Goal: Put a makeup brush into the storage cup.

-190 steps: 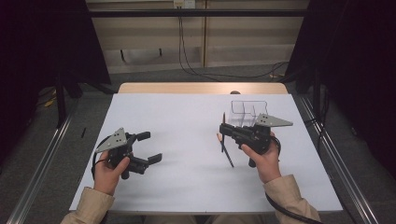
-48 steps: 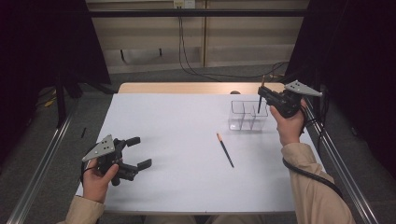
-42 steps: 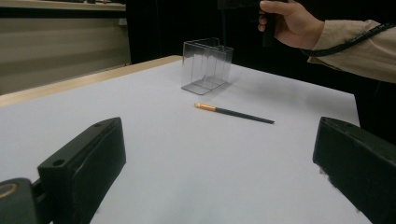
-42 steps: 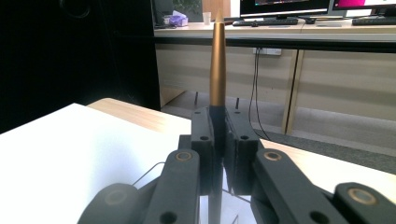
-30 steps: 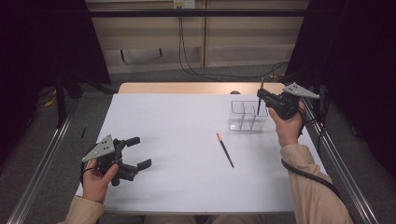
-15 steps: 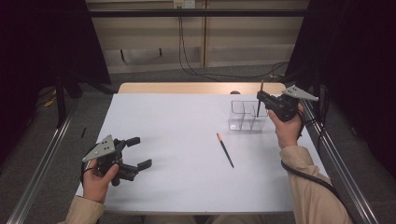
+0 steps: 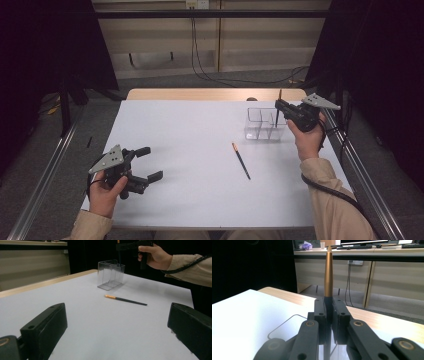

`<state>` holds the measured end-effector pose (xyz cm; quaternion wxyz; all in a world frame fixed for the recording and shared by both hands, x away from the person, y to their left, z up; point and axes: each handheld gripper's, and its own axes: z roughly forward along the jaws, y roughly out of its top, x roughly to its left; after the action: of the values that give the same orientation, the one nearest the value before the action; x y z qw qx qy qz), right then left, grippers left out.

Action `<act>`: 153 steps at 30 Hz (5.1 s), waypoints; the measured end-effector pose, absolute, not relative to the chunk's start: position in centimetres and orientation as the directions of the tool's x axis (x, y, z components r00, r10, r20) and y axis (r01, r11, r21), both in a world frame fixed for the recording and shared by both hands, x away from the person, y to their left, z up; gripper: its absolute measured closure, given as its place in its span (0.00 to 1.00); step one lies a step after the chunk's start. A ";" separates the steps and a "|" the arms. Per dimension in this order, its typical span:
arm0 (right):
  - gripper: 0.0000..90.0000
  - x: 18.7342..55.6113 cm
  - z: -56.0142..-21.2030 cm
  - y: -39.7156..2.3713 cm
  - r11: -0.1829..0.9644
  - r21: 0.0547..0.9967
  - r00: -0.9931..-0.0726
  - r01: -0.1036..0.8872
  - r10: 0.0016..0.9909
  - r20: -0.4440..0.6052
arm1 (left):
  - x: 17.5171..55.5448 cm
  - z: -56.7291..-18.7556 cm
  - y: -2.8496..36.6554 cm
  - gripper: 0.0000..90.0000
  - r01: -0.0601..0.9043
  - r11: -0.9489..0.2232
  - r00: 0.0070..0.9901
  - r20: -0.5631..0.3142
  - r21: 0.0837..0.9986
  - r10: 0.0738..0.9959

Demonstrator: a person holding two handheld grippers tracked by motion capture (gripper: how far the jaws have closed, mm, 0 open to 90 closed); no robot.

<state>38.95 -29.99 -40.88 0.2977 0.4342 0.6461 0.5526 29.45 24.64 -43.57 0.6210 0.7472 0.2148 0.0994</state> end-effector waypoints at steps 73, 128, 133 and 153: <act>0.16 32.6 -40.8 -29.0 0.096 0.965 -0.585 0.245 0.808 0.069 | 29.4 -43.2 24.8 0.03 0.187 -0.136 0.883 -0.106 0.973 0.457; 0.12 27.6 -43.1 -29.5 0.123 0.954 -0.631 0.274 0.771 0.082 | 29.3 -43.0 25.0 0.03 0.177 -0.138 0.880 -0.094 0.974 0.466; 0.12 27.3 -43.5 -29.5 0.127 0.950 -0.634 0.284 0.769 0.087 | 29.3 -43.0 25.0 0.03 0.176 -0.137 0.880 -0.094 0.975 0.465; 0.12 25.8 -44.1 -29.5 0.134 0.946 -0.645 0.294 0.759 0.093 | 29.1 -43.0 25.1 0.03 0.174 -0.137 0.880 -0.091 0.975 0.466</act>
<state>25.79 -29.47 -44.06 0.2119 0.3644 0.7226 0.5478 29.08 25.14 -43.01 0.6208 0.7448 0.2146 0.1175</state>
